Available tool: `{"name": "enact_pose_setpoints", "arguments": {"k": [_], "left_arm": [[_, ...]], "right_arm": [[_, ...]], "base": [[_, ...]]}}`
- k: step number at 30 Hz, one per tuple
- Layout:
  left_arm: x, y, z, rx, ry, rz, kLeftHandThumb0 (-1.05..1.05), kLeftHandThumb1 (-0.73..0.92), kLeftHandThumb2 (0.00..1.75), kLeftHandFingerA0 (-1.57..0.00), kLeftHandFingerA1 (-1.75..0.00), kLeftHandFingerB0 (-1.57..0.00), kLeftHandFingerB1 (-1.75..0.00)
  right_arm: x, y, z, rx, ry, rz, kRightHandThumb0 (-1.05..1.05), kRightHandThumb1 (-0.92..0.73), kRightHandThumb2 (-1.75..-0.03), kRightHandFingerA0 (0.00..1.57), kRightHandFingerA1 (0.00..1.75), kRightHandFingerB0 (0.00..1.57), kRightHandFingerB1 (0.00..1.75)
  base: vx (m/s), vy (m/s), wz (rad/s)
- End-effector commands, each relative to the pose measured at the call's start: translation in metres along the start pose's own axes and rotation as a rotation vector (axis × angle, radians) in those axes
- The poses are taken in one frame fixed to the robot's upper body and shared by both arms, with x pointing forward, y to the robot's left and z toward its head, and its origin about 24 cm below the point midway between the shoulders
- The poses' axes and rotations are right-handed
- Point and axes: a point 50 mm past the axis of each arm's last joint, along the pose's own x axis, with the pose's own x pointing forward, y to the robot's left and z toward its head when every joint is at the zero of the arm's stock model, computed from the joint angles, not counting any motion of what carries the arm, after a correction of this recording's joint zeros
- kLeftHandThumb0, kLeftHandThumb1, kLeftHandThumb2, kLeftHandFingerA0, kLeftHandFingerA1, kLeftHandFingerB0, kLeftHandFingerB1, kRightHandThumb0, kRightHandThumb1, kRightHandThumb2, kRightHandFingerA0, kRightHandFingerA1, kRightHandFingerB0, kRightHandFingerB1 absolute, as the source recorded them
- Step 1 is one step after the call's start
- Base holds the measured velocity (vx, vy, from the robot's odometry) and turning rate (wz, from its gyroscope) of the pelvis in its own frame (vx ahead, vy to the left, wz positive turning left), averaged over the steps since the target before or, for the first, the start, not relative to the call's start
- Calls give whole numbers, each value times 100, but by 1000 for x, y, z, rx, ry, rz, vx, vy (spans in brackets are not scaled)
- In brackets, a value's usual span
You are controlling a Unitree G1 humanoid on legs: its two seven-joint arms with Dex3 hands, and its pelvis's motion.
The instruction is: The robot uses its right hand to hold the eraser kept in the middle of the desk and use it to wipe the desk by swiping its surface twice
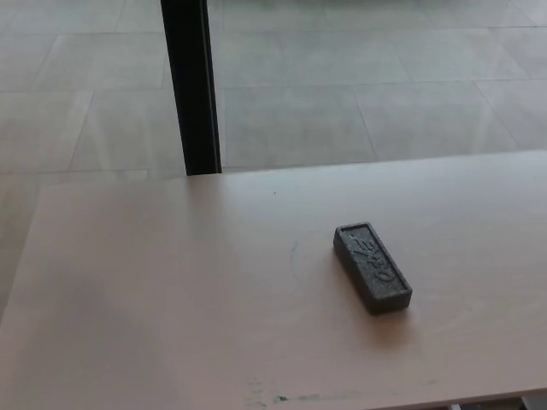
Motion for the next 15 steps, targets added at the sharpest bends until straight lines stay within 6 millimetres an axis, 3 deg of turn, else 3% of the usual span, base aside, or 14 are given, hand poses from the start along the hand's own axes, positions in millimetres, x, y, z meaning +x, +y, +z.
{"name": "enact_pose_setpoints", "arguments": {"k": [1, 3, 4, 5, 7, 8, 9, 10, 11, 14, 15], "left_arm": [[0, 19, 7, -121, -26, 23, -49, 77, 62, -53, -60, -32, -46], [0, 19, 7, -119, -25, 24, -49, 77, 63, -54, -60, -32, -46], [0, 19, 7, -129, -25, 16, -47, 79, 64, -51, -60, -29, -46], [0, 19, 7, -143, -25, 19, -46, 77, 63, -53, -61, -31, -47], [0, 19, 7, -161, -23, 28, -46, 77, 63, -53, -61, -31, -47], [0, 18, 7, -133, -28, 22, -49, 77, 63, -55, -62, -32, -47], [0, 19, 7, -129, -30, 13, -50, 78, 63, -52, -61, -30, -47], [0, 19, 7, -129, -31, 12, -50, 78, 63, -52, -61, -30, -47], [-1, 19, 7, -128, -33, 9, -50, 78, 64, -51, -61, -30, -47], [0, 18, 8, -130, -24, 26, -48, 77, 63, -54, -60, -32, -46], [1, 19, 7, -131, -19, 34, -49, 77, 62, -56, -61, -34, -47]], "right_arm": [[1, -30, 28, 228, -161, -72, -58, -62, -59, 55, 66, 29, 33], [2, -35, 38, 282, -203, -81, -56, -62, -59, 54, 71, 27, 35], [5, -41, 63, 295, -274, -104, -57, -53, -88, 51, 77, 17, 49], [6, -44, 80, 311, -323, -117, -52, -69, -61, 52, 76, 24, 39], [7, -44, 89, 327, -351, -122, -52, -69, -61, 52, 76, 24, 39], [6, -49, 135, 350, -445, -208, -42, -75, -62, 76, 78, 38, 40], [4, -50, 155, 365, -495, -224, -42, -61, -101, 80, 83, 34, 57], [4, -50, 157, 367, -498, -226, -42, -61, -101, 80, 83, 34, 57], [2, -51, 171, 413, -537, -236, -34, -79, -68, 93, 79, 47, 45], [-6, -52, 227, 514, -662, -288, -44, -74, -70, 130, 84, 90, 57], [-10, -51, 247, 521, -706, -284, -46, -74, -70, 133, 89, 94, 57]], "base": [[0, 0, 0], [0, 0, 0], [0, 0, 0], [0, 0, 0], [0, 0, 0], [0, 0, 0], [-21, 6, -6], [0, 0, 0], [0, 0, 0], [0, 0, 0], [0, 0, 0]]}}
